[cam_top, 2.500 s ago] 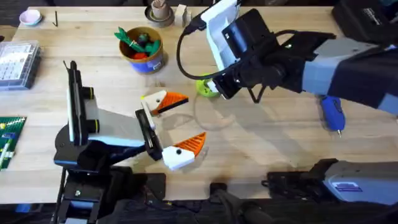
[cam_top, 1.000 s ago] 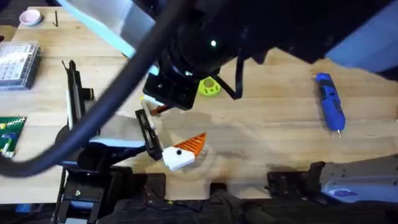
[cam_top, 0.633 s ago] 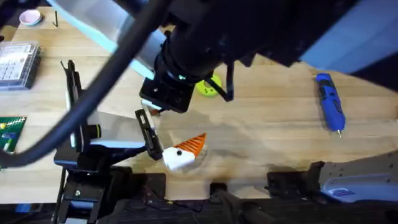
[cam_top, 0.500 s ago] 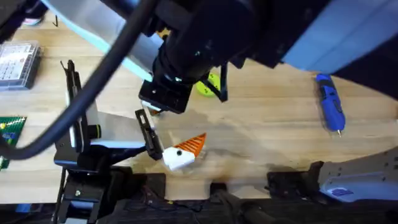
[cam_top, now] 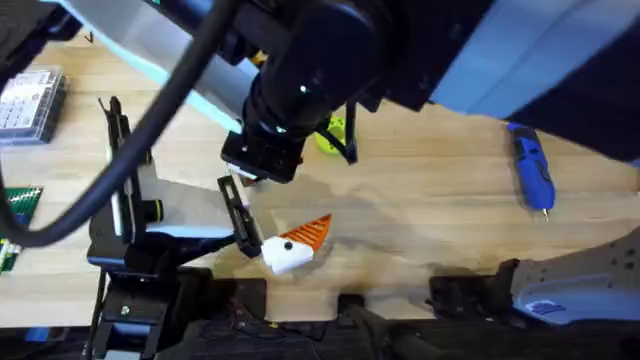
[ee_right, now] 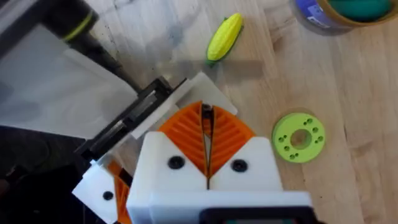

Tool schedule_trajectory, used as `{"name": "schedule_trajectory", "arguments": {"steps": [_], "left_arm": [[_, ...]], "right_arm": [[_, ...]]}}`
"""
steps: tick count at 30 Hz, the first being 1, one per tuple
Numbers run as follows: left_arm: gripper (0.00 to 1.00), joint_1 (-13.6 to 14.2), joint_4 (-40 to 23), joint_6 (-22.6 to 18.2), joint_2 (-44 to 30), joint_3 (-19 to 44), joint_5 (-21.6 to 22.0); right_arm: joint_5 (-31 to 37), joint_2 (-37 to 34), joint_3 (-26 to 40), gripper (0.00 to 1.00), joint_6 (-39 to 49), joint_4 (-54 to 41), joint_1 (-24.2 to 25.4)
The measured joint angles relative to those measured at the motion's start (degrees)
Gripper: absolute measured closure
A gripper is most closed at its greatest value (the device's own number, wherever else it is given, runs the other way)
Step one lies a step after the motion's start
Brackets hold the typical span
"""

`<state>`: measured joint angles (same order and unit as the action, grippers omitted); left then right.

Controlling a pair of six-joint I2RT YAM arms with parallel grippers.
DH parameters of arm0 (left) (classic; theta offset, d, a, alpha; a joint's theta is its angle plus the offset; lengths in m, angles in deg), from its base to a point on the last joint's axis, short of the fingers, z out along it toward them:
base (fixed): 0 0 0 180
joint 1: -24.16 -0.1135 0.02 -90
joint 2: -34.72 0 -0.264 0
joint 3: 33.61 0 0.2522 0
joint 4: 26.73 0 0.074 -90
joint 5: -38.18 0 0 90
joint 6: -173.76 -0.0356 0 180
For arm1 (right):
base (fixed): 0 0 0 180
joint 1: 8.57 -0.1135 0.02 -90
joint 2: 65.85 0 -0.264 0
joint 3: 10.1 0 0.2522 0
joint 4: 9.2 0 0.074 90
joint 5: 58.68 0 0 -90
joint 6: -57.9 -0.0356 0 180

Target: Pick up the gripper from the table and insert it into the empty holder that is missing its gripper. Then pick up a screw, insert it into the mounting hole, and use the screwdriver to tighten it. Finally, clean up the table by picking up the vegetable and placing it into the bucket.

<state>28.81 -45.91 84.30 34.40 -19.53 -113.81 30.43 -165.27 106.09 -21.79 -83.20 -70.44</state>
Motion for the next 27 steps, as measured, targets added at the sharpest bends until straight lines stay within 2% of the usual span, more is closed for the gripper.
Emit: {"name": "schedule_trajectory", "arguments": {"steps": [18,27], "left_arm": [[0.008,0.0,0.0,-0.1,0.0,0.0,-0.4],[0.008,0.0,0.0,-0.1,0.0,0.0,-0.4]], "right_arm": [[2.6,-1.6,0.6,0.996,0.0,-1.2,-0.2],[1.7,-1.6,0.6,0.995,0.0,-1.5,-0.2]]}}
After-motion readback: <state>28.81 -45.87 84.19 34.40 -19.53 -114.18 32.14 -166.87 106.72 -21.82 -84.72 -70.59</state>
